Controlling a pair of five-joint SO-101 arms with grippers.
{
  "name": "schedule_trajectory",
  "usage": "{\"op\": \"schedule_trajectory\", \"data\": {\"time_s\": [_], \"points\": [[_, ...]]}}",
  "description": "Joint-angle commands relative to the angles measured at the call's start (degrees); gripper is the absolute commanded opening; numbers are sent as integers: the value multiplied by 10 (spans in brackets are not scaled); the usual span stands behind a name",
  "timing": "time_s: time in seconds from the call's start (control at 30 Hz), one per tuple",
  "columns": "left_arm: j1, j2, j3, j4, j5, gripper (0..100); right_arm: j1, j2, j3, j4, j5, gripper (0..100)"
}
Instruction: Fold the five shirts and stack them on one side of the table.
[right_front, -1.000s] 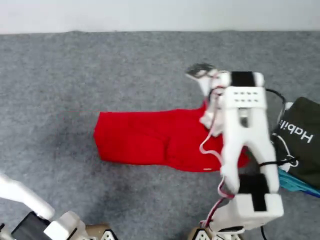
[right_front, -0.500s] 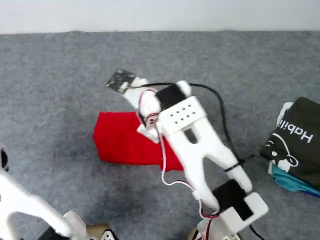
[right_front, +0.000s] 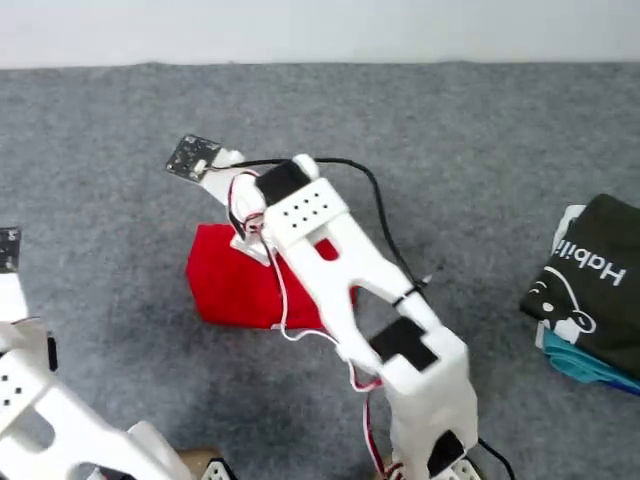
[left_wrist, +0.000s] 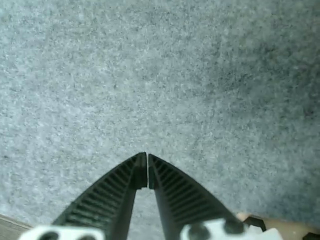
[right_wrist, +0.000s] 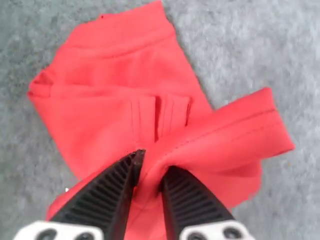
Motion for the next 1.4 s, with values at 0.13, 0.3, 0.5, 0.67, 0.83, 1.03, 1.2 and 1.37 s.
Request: {"op": "schedule_trajectory", "data": {"time_s": [0.13,0.3,0.5,0.67,0.83,1.03,1.2,1.37], "points": [[4,-37,18,-8,-7,14,-24,108,-192,61,-7,54],[4,-36,23,-7,-7,14,-49,153,-319,132,-29,240],[4,-36,24,-6,-7,14,-58,156,-422,216,-48,169],[4,-37,22,-5,-7,14,-1,125,-383,215,18,2],[4,-37,20,-5,-7,14,78,124,-252,215,39,11],[4,-37,19,-5,-7,14,105,126,-136,214,37,9],[4,-37,21,-5,-5,14,15,130,-96,208,36,9],[3,-37,23,-5,-4,14,-106,129,-152,191,34,9]]}}
